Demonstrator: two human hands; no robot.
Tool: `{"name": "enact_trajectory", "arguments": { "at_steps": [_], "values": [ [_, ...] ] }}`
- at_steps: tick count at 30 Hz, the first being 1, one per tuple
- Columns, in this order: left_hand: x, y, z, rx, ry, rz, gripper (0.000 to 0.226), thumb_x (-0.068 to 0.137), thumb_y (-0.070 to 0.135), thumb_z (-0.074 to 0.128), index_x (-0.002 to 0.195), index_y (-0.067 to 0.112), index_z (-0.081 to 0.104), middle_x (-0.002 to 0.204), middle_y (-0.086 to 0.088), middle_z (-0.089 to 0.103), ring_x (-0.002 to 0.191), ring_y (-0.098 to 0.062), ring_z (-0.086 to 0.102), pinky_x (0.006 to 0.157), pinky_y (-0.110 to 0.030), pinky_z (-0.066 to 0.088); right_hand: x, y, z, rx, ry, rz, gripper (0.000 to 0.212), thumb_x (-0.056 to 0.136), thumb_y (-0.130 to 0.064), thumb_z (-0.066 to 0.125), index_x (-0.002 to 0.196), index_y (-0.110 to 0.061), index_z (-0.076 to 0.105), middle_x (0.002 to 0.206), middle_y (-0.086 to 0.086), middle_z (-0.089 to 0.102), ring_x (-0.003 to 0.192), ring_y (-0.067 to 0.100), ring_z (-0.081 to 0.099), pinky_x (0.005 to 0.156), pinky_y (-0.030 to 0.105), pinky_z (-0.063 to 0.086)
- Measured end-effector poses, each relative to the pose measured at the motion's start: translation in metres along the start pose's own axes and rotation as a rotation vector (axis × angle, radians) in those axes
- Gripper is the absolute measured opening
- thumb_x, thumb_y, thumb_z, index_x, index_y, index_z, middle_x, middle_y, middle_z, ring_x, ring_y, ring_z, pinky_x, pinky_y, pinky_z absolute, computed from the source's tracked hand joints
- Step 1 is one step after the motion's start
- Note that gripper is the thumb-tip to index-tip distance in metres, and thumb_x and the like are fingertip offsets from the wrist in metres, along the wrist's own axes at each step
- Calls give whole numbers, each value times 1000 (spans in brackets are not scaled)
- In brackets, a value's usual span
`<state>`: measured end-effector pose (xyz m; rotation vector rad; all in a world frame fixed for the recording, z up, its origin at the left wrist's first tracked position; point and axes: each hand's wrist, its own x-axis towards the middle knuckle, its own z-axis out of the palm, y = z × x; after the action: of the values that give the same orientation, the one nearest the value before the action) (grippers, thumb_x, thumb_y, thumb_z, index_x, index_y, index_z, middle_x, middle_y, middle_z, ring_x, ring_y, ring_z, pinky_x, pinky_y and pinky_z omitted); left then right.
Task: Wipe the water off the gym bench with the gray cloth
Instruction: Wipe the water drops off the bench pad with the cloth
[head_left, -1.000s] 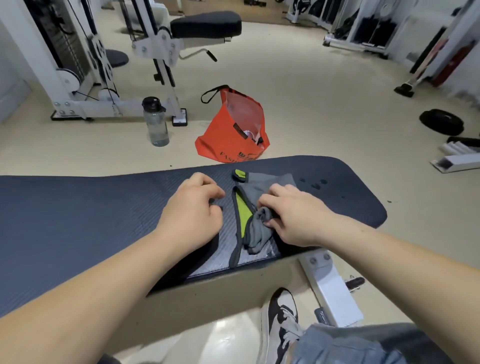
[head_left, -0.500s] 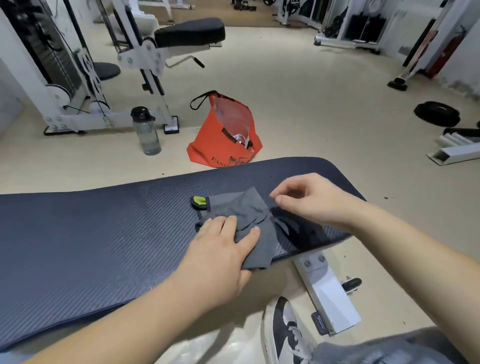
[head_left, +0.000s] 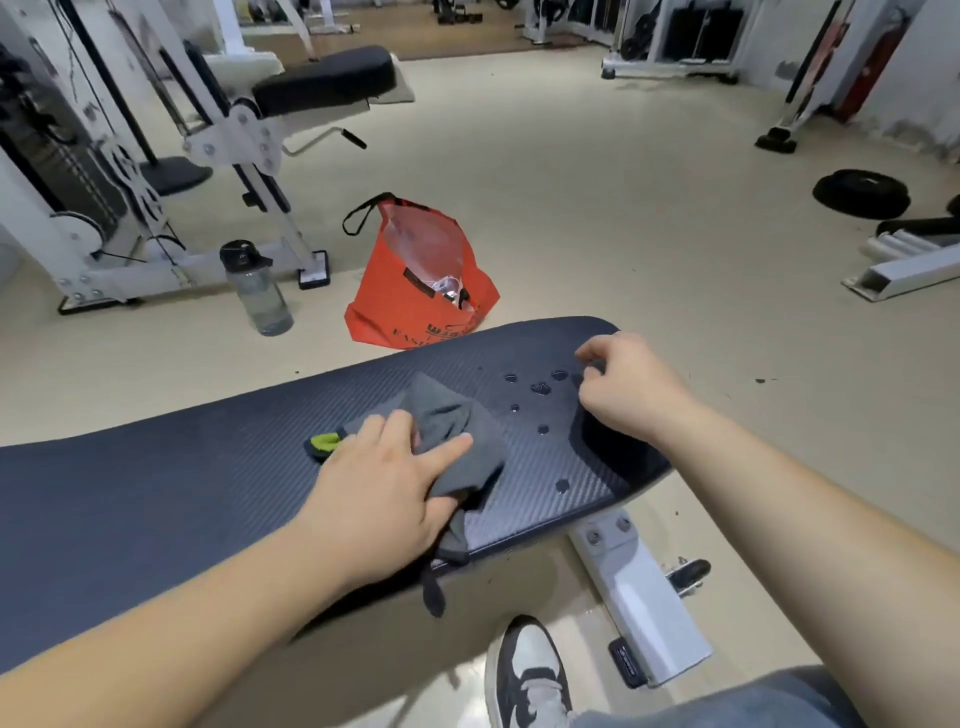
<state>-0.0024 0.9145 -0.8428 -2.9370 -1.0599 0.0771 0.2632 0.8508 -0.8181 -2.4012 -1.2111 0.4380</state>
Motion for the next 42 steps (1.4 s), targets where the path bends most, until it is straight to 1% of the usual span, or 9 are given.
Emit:
{"name": "enact_trajectory", "arguments": {
  "at_steps": [4,10,15,17,22,27,30,37,42],
  "values": [
    [47,11,-7,11,-53,-264,66,96,61,34,157,39,28,131,-12,42,121,-35,42,100,-45,43,0,24,-3,-15,39,67,41,91,-19,46,125,-24,67,136,6,57,133,31,48,106,46,46],
    [40,40,-7,33,-44,60,75,87,64,15,158,40,21,124,-7,40,116,-29,43,91,-42,47,0,43,-6,24,17,128,42,89,-18,44,121,-27,69,133,3,56,130,29,50,105,45,48],
    [106,21,-2,11,-30,-308,63,98,52,37,157,30,30,133,-16,40,126,-38,40,99,-48,45,2,54,-7,60,56,146,39,91,-18,44,120,-28,69,132,2,57,128,27,52,104,43,48],
    [117,48,-3,-1,-32,-338,64,98,50,38,156,24,30,137,-17,38,128,-38,38,97,-47,45,4,56,-6,60,59,153,38,92,-19,45,120,-27,69,131,1,58,128,27,52,104,43,48],
    [117,80,-1,-15,11,150,66,96,56,38,157,38,24,132,-12,38,122,-35,41,95,-45,47,10,57,-7,77,58,165,37,90,-24,44,118,-29,69,127,-2,67,121,26,58,100,43,52],
    [187,76,-3,42,-72,-104,62,100,51,38,159,34,23,144,-17,33,133,-39,35,101,-49,43,10,66,-8,67,69,159,38,97,-28,39,124,-27,65,130,-1,66,120,26,58,100,41,50],
    [183,103,-3,75,-36,-92,64,99,51,40,156,28,26,145,-18,33,131,-39,35,98,-47,42,12,68,-8,91,78,168,37,101,-30,35,123,-26,64,127,1,67,117,27,58,98,40,49],
    [100,98,7,-45,105,484,64,87,49,40,150,41,40,113,-9,48,98,-32,48,83,-41,47,11,58,-7,46,69,171,37,103,-33,31,119,-22,62,127,8,59,124,33,50,100,43,45],
    [145,65,6,60,62,17,63,94,52,43,155,43,33,128,-12,44,115,-35,45,99,-44,46,5,60,-9,19,45,157,42,101,-29,35,136,-23,58,140,5,55,133,30,47,107,43,43]
  ]
}}
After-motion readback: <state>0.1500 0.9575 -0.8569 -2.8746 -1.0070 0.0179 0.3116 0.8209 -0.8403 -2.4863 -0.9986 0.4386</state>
